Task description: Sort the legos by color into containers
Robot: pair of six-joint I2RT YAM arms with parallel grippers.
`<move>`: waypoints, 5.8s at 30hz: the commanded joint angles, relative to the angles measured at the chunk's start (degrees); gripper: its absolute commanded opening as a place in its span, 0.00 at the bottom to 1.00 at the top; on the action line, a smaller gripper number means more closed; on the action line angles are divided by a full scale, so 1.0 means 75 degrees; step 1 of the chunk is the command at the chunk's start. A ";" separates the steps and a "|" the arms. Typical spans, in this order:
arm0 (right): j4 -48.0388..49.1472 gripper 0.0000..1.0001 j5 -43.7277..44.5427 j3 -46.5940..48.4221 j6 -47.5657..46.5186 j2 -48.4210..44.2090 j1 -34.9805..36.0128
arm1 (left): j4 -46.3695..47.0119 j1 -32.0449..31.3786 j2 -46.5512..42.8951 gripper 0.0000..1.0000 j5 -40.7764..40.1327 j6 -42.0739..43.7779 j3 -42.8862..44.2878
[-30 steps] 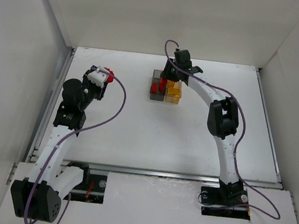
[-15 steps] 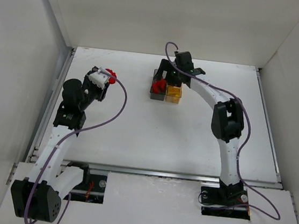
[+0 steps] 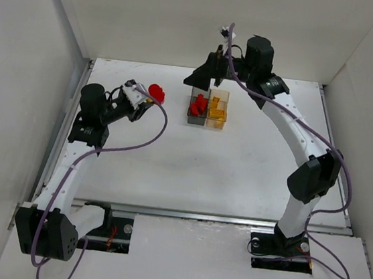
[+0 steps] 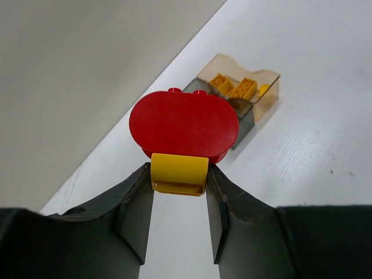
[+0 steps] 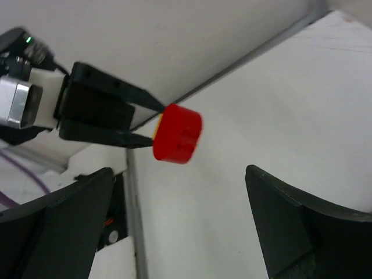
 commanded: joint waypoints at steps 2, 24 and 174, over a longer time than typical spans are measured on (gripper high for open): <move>0.0387 1.00 -0.1886 0.0246 0.0178 0.0334 0.0540 | 0.0139 -0.0551 0.0352 0.00 0.1461 0.1020 0.0993; 0.0670 0.00 -0.1722 0.0739 0.1292 0.1061 0.0777 | 0.0302 -0.1174 0.0811 0.00 0.0759 0.1341 0.1605; -0.2962 0.99 0.8778 -0.2343 0.0566 -0.2011 -0.5106 | 0.3443 -0.1138 0.0425 1.00 -0.6918 -0.2116 -0.2555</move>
